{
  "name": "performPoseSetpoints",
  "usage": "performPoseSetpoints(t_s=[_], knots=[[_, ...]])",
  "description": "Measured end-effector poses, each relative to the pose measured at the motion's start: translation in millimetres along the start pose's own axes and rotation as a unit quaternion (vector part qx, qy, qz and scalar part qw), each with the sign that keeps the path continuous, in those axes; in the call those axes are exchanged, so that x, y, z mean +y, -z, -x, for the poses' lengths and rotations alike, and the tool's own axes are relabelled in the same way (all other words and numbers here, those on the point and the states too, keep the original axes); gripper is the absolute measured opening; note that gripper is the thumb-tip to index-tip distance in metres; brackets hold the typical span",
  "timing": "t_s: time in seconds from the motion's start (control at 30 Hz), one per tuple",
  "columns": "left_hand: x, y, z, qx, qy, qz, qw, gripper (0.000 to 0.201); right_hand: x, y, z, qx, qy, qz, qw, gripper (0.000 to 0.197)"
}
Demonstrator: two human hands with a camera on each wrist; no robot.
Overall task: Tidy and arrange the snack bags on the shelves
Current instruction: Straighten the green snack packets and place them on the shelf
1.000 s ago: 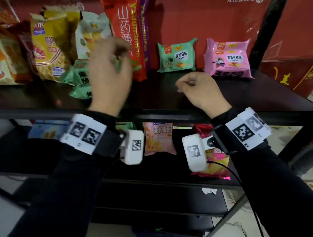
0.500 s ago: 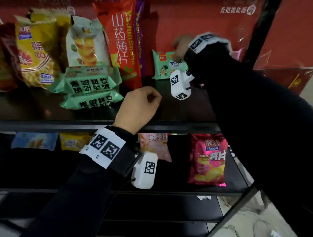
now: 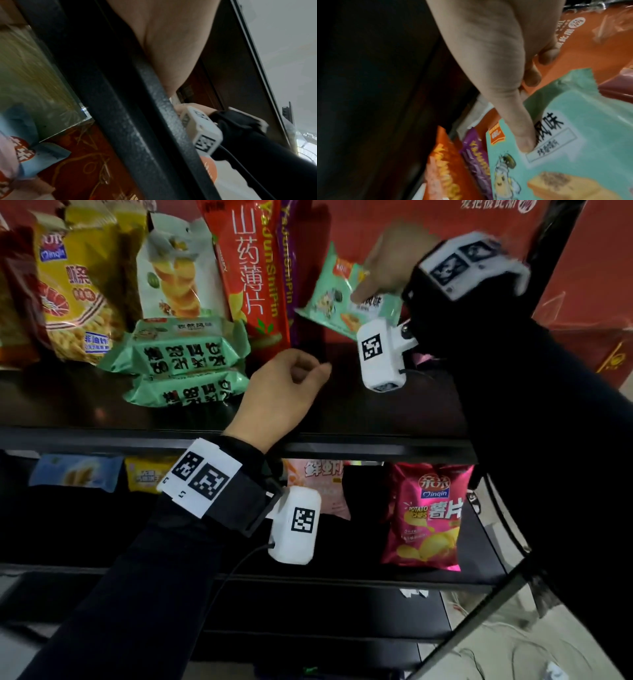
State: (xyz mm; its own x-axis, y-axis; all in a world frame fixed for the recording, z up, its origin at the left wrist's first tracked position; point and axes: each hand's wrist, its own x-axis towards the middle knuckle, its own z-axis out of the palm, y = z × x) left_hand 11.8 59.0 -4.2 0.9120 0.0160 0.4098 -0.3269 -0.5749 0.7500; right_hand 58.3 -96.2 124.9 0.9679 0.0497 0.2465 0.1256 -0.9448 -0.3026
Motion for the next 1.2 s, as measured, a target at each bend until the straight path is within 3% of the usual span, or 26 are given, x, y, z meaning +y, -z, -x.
performPoseSetpoints(t_s=[0.13,0.27,0.33,0.4,0.47,0.57,0.7,0.83,0.97,1.07,1.2], knots=[[6,3,-1,-0.002,0.042,0.102,0.994,0.049,10,-4,23,0.046,0.023,-0.137,0.989,0.042],[16,7,1,-0.031,0.048,0.155,0.986,0.062,23,-25,58,0.03,0.007,-0.389,0.921,0.034],[21,8,0,-0.063,0.04,0.167,0.983,0.052,30,-39,69,0.038,0.007,-0.448,0.893,0.016],[25,11,-3,-0.085,0.032,0.189,0.978,0.036,33,-50,76,0.048,0.002,-0.473,0.88,0.019],[27,13,-4,-0.094,0.019,0.199,0.975,0.029,35,-56,83,0.015,-0.008,-0.525,0.851,0.004],[29,10,-3,-0.099,-0.008,0.17,0.98,0.034,39,-58,88,-0.02,-0.02,-0.575,0.818,0.04],[27,6,0,-0.109,-0.006,0.167,0.98,0.043,42,-63,91,-0.008,-0.016,-0.57,0.822,0.037],[30,11,-3,-0.106,0.002,0.218,0.97,0.045,41,-68,91,-0.03,0.013,-0.579,0.815,0.051],[34,12,-7,-0.086,-0.009,0.242,0.966,0.042,37,-62,86,-0.02,0.042,-0.614,0.788,0.047],[36,16,-9,-0.108,-0.005,0.277,0.955,0.043,37,-59,83,0.014,0.052,-0.609,0.791,0.044],[41,23,-13,-0.092,-0.01,0.354,0.931,0.034,34,-60,81,-0.004,0.065,-0.589,0.805,0.048]])
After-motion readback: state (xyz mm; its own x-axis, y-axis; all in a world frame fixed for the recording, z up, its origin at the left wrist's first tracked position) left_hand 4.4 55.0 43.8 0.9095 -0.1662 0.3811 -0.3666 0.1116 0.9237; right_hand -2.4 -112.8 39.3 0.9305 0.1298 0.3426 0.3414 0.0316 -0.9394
